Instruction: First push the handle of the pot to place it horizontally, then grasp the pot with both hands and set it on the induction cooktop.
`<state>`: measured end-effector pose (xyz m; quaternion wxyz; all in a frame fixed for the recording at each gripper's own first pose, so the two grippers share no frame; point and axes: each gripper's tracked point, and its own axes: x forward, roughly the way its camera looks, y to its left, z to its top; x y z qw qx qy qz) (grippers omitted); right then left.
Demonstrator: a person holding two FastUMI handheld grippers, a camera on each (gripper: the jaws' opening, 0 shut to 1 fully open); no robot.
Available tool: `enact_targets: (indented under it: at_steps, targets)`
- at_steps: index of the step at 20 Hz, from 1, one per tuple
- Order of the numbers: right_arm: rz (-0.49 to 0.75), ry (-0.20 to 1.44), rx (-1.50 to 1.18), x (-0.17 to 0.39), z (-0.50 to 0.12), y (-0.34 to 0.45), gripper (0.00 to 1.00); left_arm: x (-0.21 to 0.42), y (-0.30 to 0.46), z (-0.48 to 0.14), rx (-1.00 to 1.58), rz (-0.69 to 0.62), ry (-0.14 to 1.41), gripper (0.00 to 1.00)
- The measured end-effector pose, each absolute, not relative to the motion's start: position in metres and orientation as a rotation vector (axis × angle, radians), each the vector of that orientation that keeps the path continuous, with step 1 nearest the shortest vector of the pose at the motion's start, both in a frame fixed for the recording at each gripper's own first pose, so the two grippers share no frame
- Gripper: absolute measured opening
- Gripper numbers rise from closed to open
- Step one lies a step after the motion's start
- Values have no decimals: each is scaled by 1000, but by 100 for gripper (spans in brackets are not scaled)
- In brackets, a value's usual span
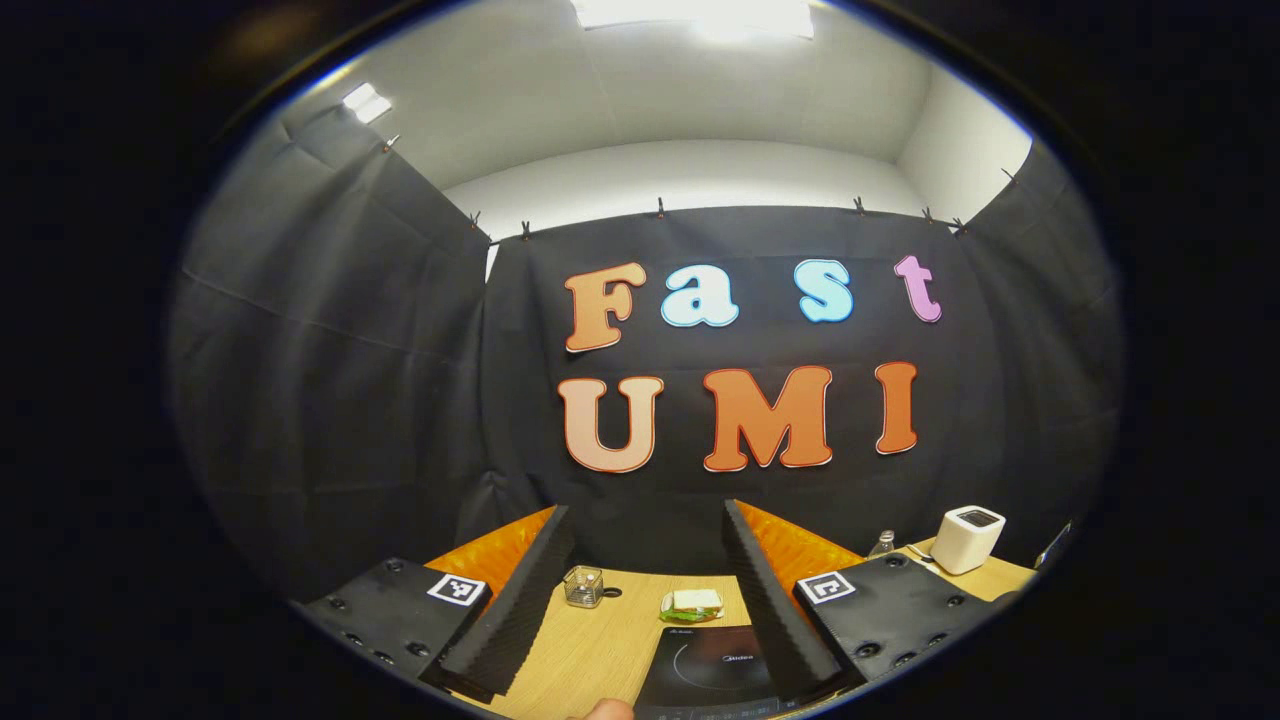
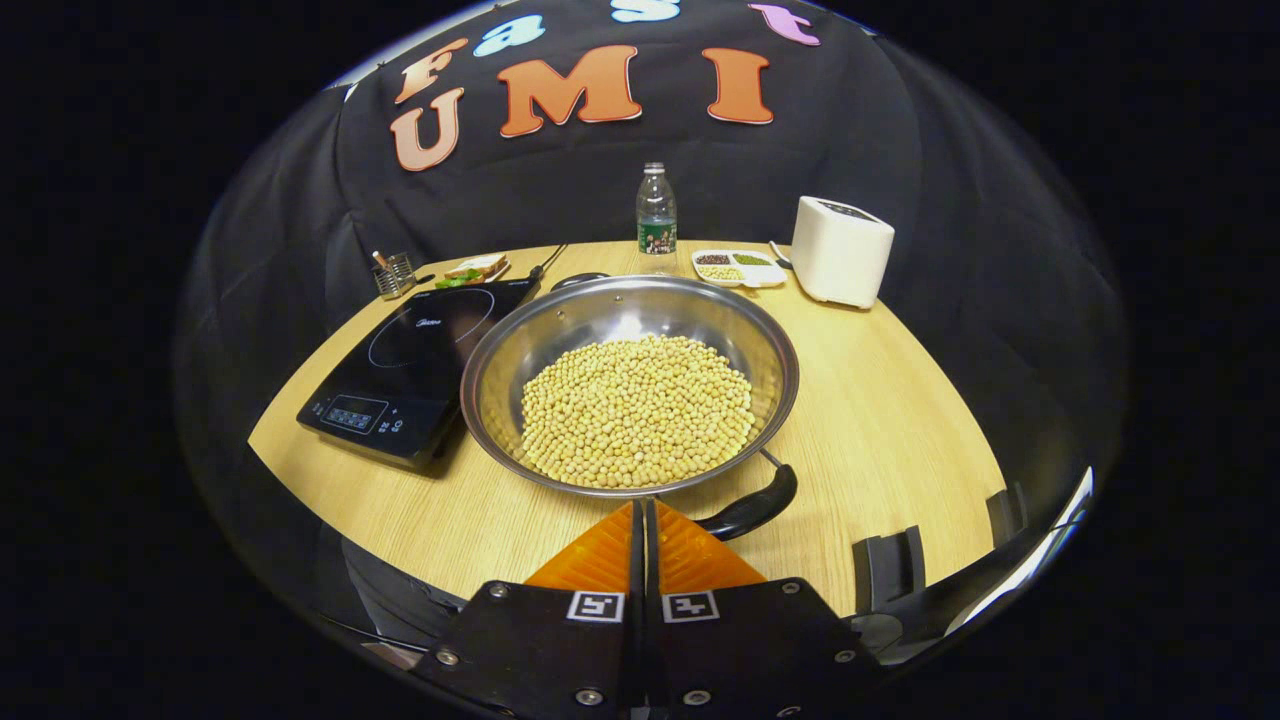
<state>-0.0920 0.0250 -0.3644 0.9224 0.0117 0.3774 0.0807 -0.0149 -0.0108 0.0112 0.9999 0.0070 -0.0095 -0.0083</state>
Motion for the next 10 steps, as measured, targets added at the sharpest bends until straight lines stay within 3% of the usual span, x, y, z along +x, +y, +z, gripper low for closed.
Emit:
enact_targets:
  at_steps: [10]
  targets:
    - [98, 774, 33, -78, -370, 6, 0, -8, -15, -2, 16, -26, -3, 99]
